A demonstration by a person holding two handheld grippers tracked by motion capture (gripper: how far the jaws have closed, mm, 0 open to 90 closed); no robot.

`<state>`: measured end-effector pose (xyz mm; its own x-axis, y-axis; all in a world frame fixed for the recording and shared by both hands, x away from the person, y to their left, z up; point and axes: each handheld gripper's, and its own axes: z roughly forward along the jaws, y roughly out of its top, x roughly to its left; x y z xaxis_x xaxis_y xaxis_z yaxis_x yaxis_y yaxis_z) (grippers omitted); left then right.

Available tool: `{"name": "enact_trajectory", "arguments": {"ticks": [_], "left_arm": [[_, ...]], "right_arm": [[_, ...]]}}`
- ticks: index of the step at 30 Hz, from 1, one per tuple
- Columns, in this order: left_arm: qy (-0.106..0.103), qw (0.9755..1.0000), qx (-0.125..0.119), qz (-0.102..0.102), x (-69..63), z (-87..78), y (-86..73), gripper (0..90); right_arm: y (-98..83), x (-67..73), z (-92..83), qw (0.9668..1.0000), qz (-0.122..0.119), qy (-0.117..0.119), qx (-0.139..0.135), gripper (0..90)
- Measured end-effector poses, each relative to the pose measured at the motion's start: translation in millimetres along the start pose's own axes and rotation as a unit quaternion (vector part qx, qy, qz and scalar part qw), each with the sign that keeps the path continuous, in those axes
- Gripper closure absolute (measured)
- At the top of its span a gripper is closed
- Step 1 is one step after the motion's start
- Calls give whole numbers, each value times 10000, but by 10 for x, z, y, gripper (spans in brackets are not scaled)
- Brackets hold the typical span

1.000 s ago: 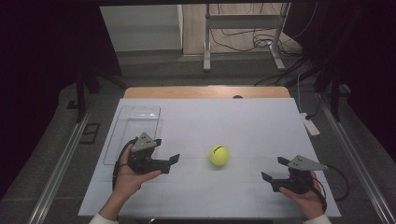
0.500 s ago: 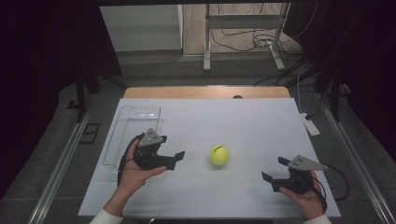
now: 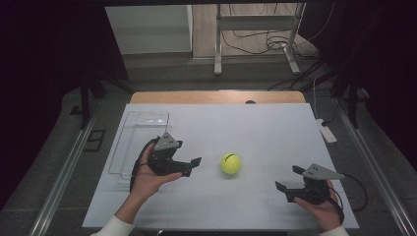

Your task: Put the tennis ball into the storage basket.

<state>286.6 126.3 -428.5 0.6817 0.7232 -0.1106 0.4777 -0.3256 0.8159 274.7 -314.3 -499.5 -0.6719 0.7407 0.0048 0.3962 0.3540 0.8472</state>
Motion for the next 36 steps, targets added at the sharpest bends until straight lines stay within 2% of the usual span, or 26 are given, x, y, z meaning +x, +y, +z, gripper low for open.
{"name": "enact_trajectory", "arguments": {"ticks": [14, 36], "left_arm": [[-209, 9997, 46, 125, -71, 105, 131, 123], [-353, 9988, 220, 245, -163, 315, 252, 120]], "right_arm": [[-6, 0, 4, 10000, 9, 3, 31, 117], [-7, -3, 1, 10000, 39, 19, 12, 117]]}}
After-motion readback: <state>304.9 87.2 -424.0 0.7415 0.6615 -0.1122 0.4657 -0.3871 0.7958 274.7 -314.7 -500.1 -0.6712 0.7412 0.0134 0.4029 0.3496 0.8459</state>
